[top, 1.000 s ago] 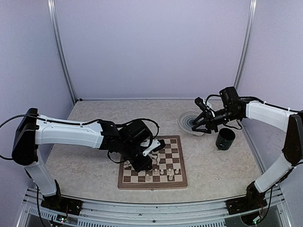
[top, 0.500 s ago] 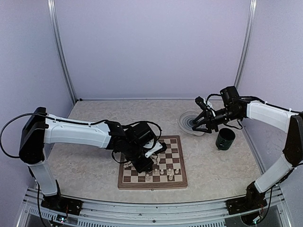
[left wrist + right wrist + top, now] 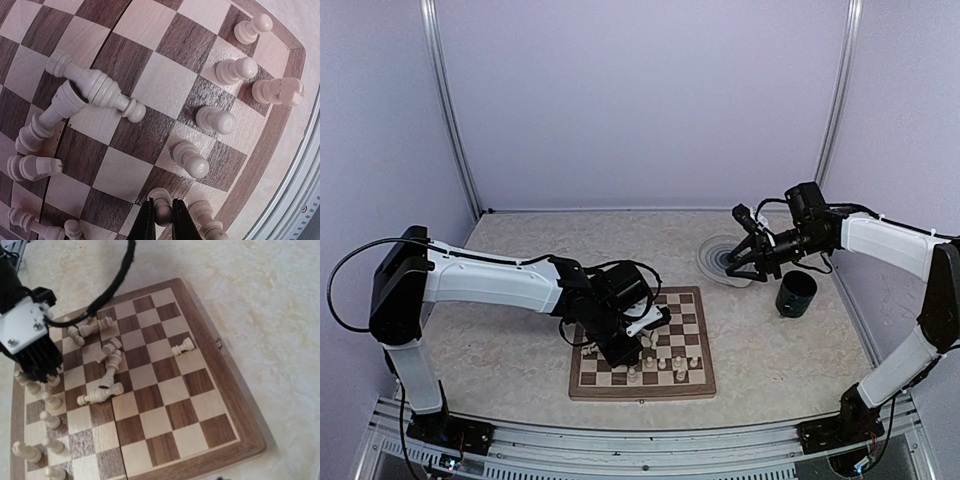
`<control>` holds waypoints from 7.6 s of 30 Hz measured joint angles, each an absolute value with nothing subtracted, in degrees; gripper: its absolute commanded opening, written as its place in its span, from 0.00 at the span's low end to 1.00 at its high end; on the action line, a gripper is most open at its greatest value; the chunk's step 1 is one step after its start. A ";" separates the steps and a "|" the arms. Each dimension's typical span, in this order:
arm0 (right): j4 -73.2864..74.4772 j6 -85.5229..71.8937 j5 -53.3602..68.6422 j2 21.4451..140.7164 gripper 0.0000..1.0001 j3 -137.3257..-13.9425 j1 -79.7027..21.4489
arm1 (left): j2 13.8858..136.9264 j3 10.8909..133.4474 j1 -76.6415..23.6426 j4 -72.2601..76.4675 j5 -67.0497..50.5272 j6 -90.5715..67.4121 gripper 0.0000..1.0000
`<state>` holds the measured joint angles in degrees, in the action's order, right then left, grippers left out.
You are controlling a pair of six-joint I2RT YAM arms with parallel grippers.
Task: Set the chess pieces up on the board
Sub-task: Place the pawn on d2, then pick up the pawn from the chessboard, then pass from the left arm to the right
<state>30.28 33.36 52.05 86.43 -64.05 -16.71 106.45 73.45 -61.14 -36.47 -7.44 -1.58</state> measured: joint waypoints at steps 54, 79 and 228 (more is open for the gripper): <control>30.59 33.39 51.40 88.73 0.46 -66.11 -18.33 | 98.30 74.63 -51.94 -41.25 -8.82 5.56 0.44; 33.21 34.85 34.17 115.42 0.38 -89.95 -31.88 | 108.40 81.47 -43.11 -24.01 -0.64 -21.15 0.40; 34.17 52.64 11.62 98.65 0.10 -74.26 -49.39 | 118.58 89.86 -44.93 -27.64 -51.00 -10.09 0.18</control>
